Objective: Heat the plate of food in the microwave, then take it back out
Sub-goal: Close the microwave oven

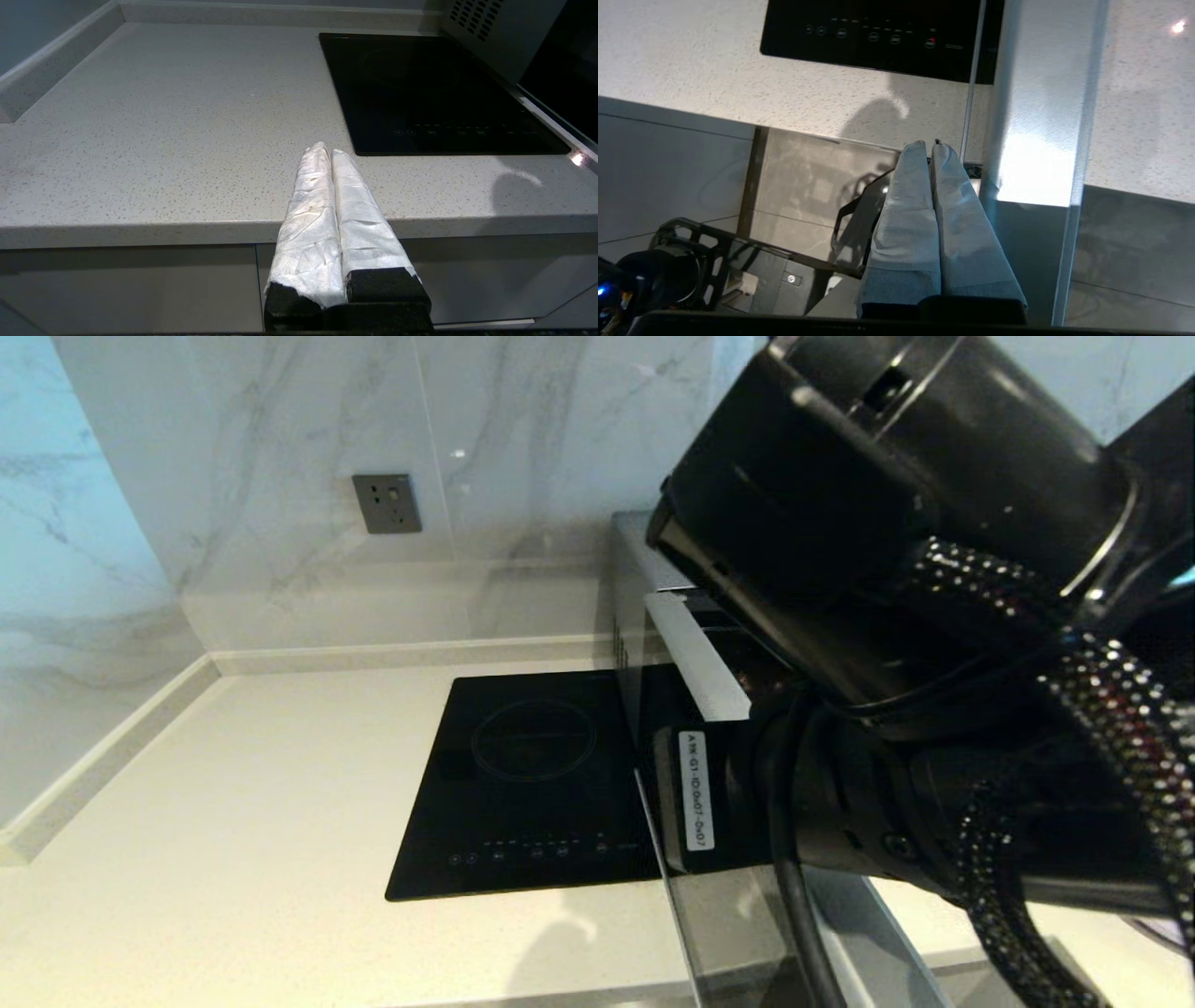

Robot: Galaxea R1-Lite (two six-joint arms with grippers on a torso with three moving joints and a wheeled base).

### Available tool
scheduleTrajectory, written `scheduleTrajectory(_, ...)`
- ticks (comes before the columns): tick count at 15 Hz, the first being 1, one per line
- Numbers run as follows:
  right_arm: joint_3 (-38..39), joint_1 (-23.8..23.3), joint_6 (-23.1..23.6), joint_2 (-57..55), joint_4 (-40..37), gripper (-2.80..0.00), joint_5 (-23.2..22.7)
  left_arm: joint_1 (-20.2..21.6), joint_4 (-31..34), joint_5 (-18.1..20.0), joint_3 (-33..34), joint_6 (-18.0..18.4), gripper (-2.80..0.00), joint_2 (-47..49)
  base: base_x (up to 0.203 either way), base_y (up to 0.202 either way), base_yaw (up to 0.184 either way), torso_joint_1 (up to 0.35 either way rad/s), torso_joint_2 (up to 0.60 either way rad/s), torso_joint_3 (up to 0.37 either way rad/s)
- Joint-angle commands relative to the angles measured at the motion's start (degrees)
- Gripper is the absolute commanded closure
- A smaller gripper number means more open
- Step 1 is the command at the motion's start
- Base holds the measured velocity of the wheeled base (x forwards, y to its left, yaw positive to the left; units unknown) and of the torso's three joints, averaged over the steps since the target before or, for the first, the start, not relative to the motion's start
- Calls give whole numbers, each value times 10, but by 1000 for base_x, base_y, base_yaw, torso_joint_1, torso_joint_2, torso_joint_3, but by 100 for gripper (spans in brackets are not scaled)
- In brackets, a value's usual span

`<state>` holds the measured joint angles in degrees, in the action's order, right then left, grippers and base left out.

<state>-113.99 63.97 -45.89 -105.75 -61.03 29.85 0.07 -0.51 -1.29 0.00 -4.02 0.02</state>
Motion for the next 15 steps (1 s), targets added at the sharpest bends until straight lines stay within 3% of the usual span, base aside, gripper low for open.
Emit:
scheduleTrajectory(1, 0, -15, -3, 12, -13, 0, 7, 0, 0, 0, 0, 0, 0, 1, 0, 0, 0, 0, 0, 0)
scheduleTrajectory(4, 1, -38, -4, 23, -34, 0, 8, 0, 0, 0, 0, 0, 0, 1, 0, 0, 0, 0, 0, 0)
scheduleTrajectory(7, 1, -52, -38, 31, -72, 0, 17, 0, 0, 0, 0, 0, 0, 1, 0, 0, 0, 0, 0, 0)
scheduleTrajectory(15, 1, -115, -79, 42, -140, 0, 16, 0, 0, 0, 0, 0, 0, 1, 0, 0, 0, 0, 0, 0)
